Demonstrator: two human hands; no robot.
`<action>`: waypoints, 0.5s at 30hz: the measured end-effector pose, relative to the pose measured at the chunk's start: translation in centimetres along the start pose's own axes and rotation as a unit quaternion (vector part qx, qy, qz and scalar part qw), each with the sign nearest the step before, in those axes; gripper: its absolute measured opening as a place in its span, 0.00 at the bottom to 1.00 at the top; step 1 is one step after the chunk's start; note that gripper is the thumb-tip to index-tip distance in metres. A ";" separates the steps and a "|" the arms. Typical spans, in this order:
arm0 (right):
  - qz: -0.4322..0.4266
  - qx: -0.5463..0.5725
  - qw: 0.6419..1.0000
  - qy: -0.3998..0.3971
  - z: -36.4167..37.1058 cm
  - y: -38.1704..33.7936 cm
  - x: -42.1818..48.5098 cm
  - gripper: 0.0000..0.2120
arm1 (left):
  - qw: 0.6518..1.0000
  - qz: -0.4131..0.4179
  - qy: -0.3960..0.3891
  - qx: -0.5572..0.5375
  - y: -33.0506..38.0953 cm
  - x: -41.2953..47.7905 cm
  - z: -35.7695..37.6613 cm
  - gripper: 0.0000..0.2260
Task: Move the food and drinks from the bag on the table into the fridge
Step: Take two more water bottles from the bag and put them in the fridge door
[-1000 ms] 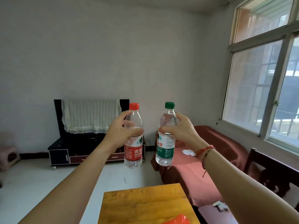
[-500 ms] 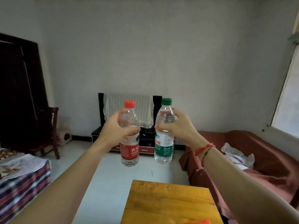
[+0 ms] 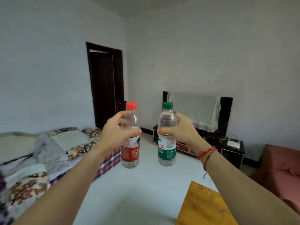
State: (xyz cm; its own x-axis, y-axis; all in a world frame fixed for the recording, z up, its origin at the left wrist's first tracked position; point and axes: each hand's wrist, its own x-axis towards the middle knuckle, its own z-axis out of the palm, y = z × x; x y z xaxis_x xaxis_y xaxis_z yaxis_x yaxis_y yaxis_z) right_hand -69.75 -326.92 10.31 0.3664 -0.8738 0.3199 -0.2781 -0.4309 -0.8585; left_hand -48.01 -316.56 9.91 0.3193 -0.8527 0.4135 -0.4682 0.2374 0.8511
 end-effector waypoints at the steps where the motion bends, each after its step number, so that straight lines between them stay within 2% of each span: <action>1: -0.004 0.008 1.000 -0.013 1.5 -0.4 0.3 0.25 | 1.000 -0.007 0.015 0.005 -0.3 -0.6 -1.4 0.31; 9: -0.046 0.066 0.985 -0.153 12.6 -3.9 2.1 0.24 | 0.984 -0.063 0.150 0.066 -2.3 -5.4 -10.5 0.29; 15: -0.097 0.102 0.955 -0.261 19.1 -5.9 3.4 0.25 | 0.952 -0.100 0.265 0.111 -2.3 -9.6 -14.1 0.28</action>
State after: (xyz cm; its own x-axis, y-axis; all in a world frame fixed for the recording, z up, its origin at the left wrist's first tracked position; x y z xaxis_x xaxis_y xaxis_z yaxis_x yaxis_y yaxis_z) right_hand -49.87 -322.97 8.80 0.8014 -0.5273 0.2825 -0.0013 -0.4739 -0.8806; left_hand -38.42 -302.35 8.50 0.7645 -0.5011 0.4055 -0.4984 -0.0605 0.8648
